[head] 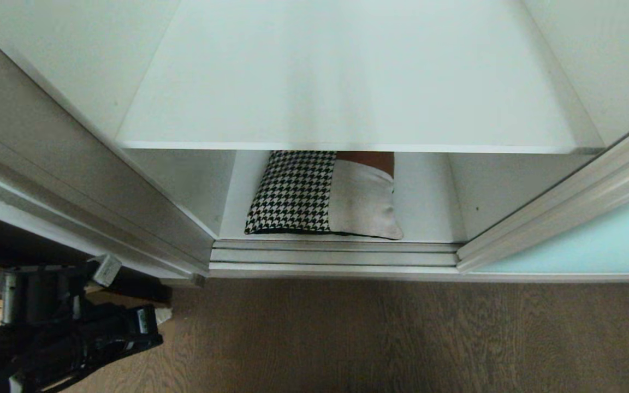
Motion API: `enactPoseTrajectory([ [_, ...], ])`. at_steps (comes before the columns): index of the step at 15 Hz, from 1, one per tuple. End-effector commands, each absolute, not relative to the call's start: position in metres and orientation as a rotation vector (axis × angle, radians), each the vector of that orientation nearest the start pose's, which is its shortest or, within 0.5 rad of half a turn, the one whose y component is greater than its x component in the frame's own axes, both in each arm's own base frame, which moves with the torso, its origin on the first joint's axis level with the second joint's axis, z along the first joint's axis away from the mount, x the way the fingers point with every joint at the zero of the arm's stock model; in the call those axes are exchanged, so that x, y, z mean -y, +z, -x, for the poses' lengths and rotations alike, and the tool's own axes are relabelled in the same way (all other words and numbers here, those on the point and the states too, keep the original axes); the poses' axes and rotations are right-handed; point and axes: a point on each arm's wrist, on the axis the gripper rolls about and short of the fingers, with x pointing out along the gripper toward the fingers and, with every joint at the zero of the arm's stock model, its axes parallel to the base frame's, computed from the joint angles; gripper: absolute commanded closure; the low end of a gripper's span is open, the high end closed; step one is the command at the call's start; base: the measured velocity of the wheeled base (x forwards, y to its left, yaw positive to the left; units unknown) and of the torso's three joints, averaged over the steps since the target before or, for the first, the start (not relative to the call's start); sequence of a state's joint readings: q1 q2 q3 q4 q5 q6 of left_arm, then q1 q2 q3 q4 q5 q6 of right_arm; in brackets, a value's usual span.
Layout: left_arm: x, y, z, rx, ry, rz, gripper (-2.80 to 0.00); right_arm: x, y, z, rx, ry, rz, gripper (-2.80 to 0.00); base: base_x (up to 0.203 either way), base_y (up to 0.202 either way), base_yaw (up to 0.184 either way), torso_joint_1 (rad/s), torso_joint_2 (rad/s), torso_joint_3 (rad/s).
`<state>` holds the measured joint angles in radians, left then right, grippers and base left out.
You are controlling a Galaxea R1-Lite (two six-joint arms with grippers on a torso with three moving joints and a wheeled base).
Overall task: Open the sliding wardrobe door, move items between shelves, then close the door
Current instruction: Place the pillow on the higher shelf
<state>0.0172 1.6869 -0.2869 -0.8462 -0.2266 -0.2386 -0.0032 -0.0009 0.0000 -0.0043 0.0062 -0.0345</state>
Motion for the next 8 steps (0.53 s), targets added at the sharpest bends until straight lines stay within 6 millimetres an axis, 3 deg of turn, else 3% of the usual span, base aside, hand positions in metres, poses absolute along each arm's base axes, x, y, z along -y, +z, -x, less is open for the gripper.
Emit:
enactPoseTrajectory([
  [1, 0.004, 0.050, -0.252, -0.519, -0.157, 0.299, 0.00, 0.000, 0.076, 0.023, 0.006, 0.003, 0.035, 0.00, 0.000, 0.000, 0.000, 0.000, 0.00, 0.000],
  [4, 0.020, 0.040, -0.265, -0.438, -0.211, 0.301, 0.00, 0.000, 0.076, 0.023, 0.006, 0.003, 0.035, 0.00, 0.000, 0.000, 0.000, 0.000, 0.00, 0.000],
  [8, 0.026, 0.028, -0.307, -0.370, -0.200, 0.296, 0.00, 0.000, 0.076, 0.023, 0.006, 0.003, 0.035, 0.00, 0.000, 0.000, 0.000, 0.000, 0.00, 0.000],
])
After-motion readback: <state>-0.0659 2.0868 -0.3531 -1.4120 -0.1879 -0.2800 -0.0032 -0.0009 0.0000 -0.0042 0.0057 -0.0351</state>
